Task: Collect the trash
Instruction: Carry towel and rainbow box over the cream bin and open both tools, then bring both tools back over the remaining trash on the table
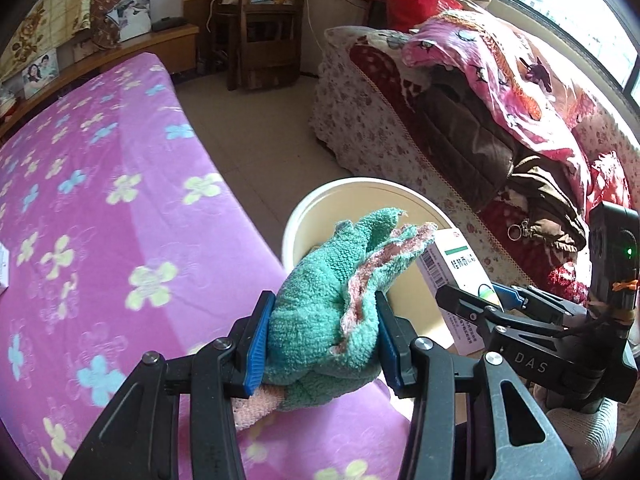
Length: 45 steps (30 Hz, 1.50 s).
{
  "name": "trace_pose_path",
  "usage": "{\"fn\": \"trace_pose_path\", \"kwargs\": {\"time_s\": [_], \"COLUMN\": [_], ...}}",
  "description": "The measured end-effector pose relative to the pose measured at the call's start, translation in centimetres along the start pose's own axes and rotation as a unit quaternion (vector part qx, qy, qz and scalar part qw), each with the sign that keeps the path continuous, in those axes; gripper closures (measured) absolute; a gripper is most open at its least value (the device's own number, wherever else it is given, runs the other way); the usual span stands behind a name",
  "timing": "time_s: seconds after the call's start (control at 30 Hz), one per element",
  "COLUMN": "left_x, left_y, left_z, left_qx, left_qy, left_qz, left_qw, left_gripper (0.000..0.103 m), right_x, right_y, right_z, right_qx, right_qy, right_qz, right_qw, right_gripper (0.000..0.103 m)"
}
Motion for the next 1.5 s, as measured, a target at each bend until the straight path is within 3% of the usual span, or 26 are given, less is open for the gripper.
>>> {"fn": "trace_pose_path", "kwargs": {"time_s": [0.33, 0.4, 0.47, 0.57, 1.1, 1.5], "left_x": [0.5, 0.5, 0.6, 0.6, -0.2, -1.3], "left_y": [0.6, 0.4, 0.2, 0.0, -1.7, -4.4], "left_z": [1.0, 1.0, 0.9, 0.6, -0.8, -3.8], "left_qx": [-0.023, -0.039, -0.048, -0.050, -0.004, 0.032], "left_qy": [0.000, 0.000, 0.003, 0.008, 0.015, 0.037], "left_qz": [-0.007, -0.017, -0.027, -0.031, -0.025, -0.023], "left_qw": [0.9997, 0.9991, 0.9985, 0.9982, 0.9996, 0.9985], "left_gripper": [0.054, 0.049, 0.041, 0.036, 0.036, 0.036], "right_x": [0.4, 0.4, 0.3, 0.2, 0.1, -0.2], "right_y": [1.5, 1.9, 2.3, 2.5, 0.1, -3.8], "right_z": [1.0, 1.3, 1.5, 1.3, 0.5, -0.8], "right_qx": [-0.013, -0.014, -0.013, -0.013, -0.006, 0.002], "right_qy": [-0.006, -0.009, -0.012, -0.010, -0.004, 0.009], "right_qz": [0.023, 0.035, 0.048, 0.056, 0.031, -0.004], "right_qw": [1.000, 0.999, 0.999, 0.998, 0.999, 1.000], "right_gripper": [0.047, 0.045, 0.033, 0.032, 0.032, 0.032]}}
Point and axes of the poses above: each gripper's, at about its wrist camera, not at the fingertips, and z roughly the way its jaws point, y to its right, x to its top, the point moved 4 cm from there along z, roughly the way its jaws point, and after that the axes turned 6 degrees about y, right-handed, at the moved point
